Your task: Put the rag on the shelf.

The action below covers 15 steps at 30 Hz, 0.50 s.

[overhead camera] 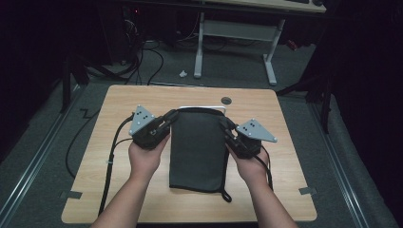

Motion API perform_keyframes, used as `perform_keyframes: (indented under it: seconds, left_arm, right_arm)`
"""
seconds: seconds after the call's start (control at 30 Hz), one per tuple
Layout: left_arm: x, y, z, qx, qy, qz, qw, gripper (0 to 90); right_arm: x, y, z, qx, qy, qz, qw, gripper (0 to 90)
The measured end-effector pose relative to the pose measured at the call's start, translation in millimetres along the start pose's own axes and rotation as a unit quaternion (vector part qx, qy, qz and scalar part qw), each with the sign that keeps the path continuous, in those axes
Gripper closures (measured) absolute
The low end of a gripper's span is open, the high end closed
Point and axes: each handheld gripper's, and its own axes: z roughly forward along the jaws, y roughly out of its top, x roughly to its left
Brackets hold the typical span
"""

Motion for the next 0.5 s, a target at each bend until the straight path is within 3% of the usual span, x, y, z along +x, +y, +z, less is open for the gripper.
perform_keyframes:
  seconds: [0.27, 0.5]
  left_arm:
    - [4.5, 18.1, 4.2, -0.009, 0.003, 0.004, 0.9999, 83.6]
    - [10.2, 37.8, 9.7, -0.014, 0.012, 0.024, 0.9995, 83.7]
  right_arm:
    - [-3.7, 20.1, 3.6, -0.018, -0.005, -0.003, 0.9998, 79.1]
    - [-6.6, 37.4, 9.2, -0.027, -0.009, -0.005, 0.9996, 79.2]
